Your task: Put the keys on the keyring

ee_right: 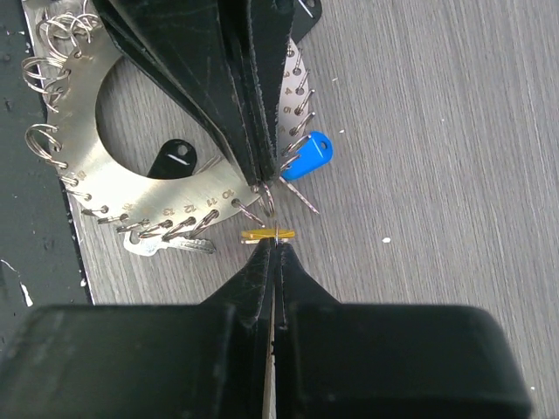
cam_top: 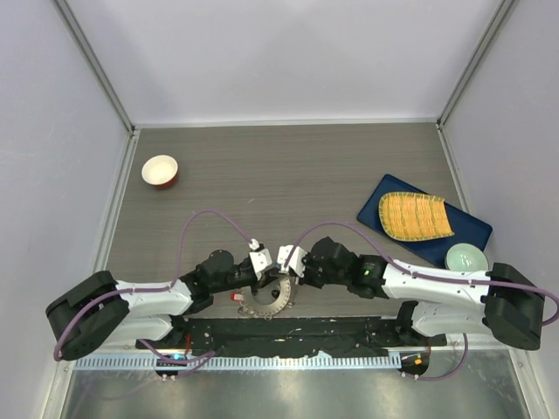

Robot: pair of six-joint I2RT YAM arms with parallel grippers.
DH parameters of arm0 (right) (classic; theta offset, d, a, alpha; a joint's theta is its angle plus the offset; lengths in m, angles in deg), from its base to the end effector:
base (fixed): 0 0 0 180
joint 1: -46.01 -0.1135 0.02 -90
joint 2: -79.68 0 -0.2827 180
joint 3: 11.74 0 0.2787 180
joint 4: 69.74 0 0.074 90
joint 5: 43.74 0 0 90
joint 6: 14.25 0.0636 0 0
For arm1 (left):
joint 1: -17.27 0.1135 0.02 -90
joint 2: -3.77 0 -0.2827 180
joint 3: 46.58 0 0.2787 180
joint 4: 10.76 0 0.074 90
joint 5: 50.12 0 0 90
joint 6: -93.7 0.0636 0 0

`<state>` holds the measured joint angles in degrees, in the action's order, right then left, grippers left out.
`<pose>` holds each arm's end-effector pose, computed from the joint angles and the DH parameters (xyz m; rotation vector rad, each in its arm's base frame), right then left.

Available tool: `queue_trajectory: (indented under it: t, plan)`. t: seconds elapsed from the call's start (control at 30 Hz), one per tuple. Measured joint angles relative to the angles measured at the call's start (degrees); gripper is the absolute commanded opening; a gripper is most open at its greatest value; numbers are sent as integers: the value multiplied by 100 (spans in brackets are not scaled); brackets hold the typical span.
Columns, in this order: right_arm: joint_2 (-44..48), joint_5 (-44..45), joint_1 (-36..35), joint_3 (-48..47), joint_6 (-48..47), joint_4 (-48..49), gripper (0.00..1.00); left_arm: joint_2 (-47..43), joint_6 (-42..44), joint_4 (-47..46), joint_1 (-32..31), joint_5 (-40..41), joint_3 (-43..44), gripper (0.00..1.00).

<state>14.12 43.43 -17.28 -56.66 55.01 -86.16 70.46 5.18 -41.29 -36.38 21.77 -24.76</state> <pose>0.1202 0.2458 0.1898 -1.5308 1.6578 0.4596 0.1239 -0.2017 0.1432 1.0849 1.5715 -0.9183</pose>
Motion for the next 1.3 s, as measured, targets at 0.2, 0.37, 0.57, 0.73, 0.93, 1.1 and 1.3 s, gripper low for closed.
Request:
queue_trajectory:
  t: [0.2,0.37,0.57,0.73,0.93,1.1,1.3]
  plan:
    - [-92,-26,0,4,15,-15,1,-37,9,232,0,-2,39,0]
    - [-17,398,7,90,264,-26,1,-116,2,1126,4,81,337,0]
    - [503,1078,2,363,584,136,1,155,-101,2389,4,256,1080,0]
    - [868,1388,0,525,715,341,1,726,-247,3261,4,317,1759,0]
    - [933,1587,2,682,767,426,1,1316,-326,3945,4,313,2317,0]
    - [986,1705,2,721,791,450,1,1613,-433,4343,4,313,2621,1]
    - [1045,1777,2,721,809,553,1,1834,-516,4588,4,304,2903,9]
